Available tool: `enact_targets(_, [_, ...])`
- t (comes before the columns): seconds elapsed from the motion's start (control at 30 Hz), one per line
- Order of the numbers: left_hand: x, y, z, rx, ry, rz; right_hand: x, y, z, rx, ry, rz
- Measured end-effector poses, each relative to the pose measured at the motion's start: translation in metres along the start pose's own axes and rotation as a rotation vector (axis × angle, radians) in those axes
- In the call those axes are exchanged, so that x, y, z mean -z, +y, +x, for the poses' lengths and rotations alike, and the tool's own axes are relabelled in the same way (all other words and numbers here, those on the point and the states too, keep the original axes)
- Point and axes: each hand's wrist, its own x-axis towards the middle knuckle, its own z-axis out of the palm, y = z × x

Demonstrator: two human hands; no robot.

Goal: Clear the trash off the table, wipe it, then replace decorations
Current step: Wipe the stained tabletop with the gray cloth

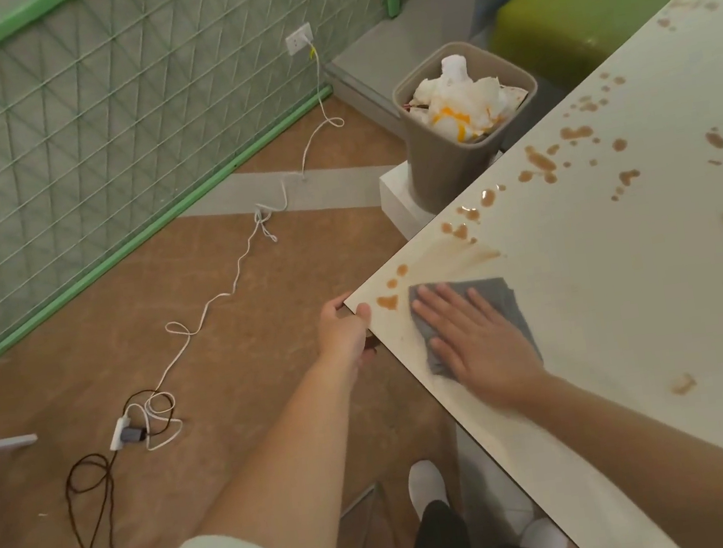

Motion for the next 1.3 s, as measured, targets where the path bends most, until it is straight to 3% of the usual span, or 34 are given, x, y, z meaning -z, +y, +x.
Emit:
enact_targets(0.17, [0.0,-0.002,0.002,0.004,0.011,0.003,0.009,0.017,0.043,-0.288,0.059,0.026])
enact_targets(0.27, [-0.002,-0.002,0.001,0.007,0.016,-0.011,0.001,-0.016,0.021,-0.154,0.05,0.033])
enact_targets(0.37, [-0.001,-0.001,0.001,0.002,0.013,-0.015,0.004,-0.004,-0.006,0.04,-0.026,0.015])
enact_targets(0.57, [0.0,-0.001,0.001,-0.002,0.001,-0.025,0.01,0.019,0.058,-0.238,0.052,0.061])
enact_targets(0.67, [0.001,-0.001,0.002,0.012,-0.014,-0.026,0.001,-0.018,0.052,-0.057,0.049,0.086])
enact_targets(0.77, [0.003,0.0,0.001,0.023,-0.022,-0.055,0.003,-0.011,0.027,0.147,-0.014,0.088])
enact_targets(0.9, [0.002,-0.001,0.001,-0.002,0.001,-0.042,0.014,0.025,0.053,-0.053,0.027,0.088])
enact_targets(0.97, [0.003,-0.002,0.001,-0.009,0.006,-0.052,0.012,0.012,0.067,-0.148,0.068,0.102])
enact_targets(1.07, [0.004,-0.002,0.0,0.004,-0.013,-0.064,0.002,-0.019,0.05,0.001,0.032,0.115])
enact_targets(1.17, [0.007,-0.001,-0.001,-0.01,-0.032,-0.053,0.008,-0.003,0.034,0.171,-0.054,0.09])
enact_targets(1.3, [0.007,-0.006,-0.006,-0.061,-0.04,-0.033,0.015,0.027,0.066,-0.126,-0.01,0.045])
